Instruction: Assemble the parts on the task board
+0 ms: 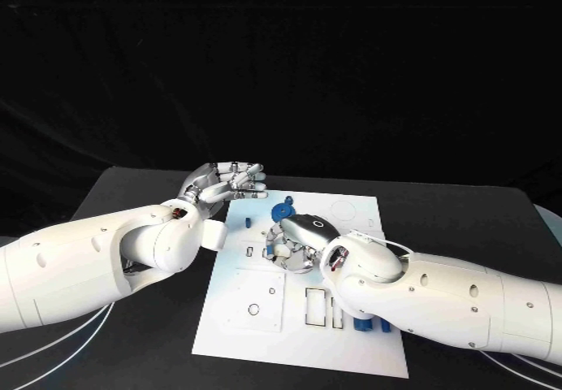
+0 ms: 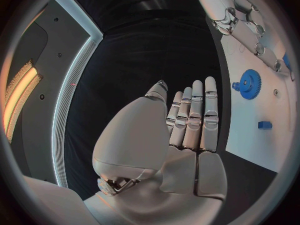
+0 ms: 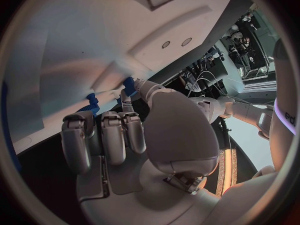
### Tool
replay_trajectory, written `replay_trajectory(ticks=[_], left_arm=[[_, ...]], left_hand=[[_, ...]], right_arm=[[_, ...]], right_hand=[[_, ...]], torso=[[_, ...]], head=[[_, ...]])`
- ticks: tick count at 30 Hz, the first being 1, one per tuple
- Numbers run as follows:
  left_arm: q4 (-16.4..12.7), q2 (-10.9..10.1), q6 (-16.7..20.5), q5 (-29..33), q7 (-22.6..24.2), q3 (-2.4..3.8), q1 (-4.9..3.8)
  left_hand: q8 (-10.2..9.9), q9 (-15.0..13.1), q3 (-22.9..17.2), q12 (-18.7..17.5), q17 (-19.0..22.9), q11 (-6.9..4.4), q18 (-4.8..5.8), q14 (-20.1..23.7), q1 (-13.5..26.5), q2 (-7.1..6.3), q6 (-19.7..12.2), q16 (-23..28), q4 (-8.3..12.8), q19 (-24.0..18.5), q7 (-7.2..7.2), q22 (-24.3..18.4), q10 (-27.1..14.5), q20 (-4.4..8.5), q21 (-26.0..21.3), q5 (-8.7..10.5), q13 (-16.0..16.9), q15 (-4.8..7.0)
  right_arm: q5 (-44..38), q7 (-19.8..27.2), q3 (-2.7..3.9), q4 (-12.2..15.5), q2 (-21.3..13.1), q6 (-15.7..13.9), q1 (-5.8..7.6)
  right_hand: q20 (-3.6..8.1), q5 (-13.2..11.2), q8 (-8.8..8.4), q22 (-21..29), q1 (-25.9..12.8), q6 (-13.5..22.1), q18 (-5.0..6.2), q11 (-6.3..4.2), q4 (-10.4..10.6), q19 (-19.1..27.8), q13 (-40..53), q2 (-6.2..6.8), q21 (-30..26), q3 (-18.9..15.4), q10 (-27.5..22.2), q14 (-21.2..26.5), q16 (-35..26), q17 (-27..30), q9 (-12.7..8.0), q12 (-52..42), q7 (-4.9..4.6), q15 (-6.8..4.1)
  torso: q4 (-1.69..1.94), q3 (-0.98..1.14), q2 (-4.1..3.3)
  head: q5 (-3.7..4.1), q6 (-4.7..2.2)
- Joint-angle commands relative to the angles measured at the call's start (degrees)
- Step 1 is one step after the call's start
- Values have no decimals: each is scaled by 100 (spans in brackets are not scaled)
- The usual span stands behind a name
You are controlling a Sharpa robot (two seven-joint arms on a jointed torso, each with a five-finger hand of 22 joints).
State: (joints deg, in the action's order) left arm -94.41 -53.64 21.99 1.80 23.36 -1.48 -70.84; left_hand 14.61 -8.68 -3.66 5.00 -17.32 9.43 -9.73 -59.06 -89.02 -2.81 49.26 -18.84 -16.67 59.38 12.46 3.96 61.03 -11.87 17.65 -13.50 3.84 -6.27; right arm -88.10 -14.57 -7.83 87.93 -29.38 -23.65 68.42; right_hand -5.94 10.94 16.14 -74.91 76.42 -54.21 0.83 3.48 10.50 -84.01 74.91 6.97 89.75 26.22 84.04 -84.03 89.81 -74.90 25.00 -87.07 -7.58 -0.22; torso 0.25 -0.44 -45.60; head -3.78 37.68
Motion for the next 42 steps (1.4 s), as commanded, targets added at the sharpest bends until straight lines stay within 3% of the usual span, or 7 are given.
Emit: replay_trajectory(ticks=[1, 31, 35, 42], left_arm=[[-6, 7, -84, 10, 58, 5, -8], [-3, 5, -104, 10, 44, 5, -8], [1, 8, -102, 10, 42, 5, -8], [17, 17, -103, 10, 35, 4, -7]], left_hand=[[-39, 5, -34, -27, -5, 13, -76, -1, 57, 21, 21, 25, 4, -1, 59, -5, 46, -12, -19, 23, 5, -21], [-39, 5, -34, -27, -5, 13, -76, -1, 57, 21, 21, 25, 4, -1, 59, -5, 46, -12, -19, 23, 5, -21], [-39, 5, -34, -27, -5, 13, -76, -1, 57, 21, 21, 25, 4, -1, 59, -5, 46, -12, -19, 23, 5, -21], [-43, 6, -39, -35, -13, 13, -78, -4, 64, 22, 24, 31, 4, -8, 59, -9, 51, -16, -33, 23, 5, -22]], right_arm=[[-118, -147, -23, -15, -25, 251, -32], [-246, -274, -23, 59, -100, 270, -48], [-246, -282, -23, 50, -101, 275, -49], [-261, -273, -23, 41, -92, 228, -48]], right_hand=[[31, 18, 16, -1509, -28, -58, -83, -49, 16, -599, 1181, 30, 25, -6, 323, -597, 19, -1510, 7, 9, 8, -49], [33, -8, 17, -1509, -104, -44, -83, -46, 38, -599, 1160, 105, 25, -37, 305, -597, 19, -1510, 13, 30, 3, -49], [29, -33, -17, -1509, -161, 24, -83, -29, 62, -599, 1125, 163, 25, -58, 274, -597, 19, -1510, 1, 64, -21, -39], [-32, -115, -203, -1509, -265, 310, -83, 75, 126, -599, 1073, 270, 25, -79, 221, -597, 19, -1510, -73, 118, -141, 46]], torso=[[4, -2, 2], [-5, -9, 4], [5, -10, 3], [7, -8, 3]], head=[[-8, 6], [-23, 13], [-18, 19], [4, 21]])
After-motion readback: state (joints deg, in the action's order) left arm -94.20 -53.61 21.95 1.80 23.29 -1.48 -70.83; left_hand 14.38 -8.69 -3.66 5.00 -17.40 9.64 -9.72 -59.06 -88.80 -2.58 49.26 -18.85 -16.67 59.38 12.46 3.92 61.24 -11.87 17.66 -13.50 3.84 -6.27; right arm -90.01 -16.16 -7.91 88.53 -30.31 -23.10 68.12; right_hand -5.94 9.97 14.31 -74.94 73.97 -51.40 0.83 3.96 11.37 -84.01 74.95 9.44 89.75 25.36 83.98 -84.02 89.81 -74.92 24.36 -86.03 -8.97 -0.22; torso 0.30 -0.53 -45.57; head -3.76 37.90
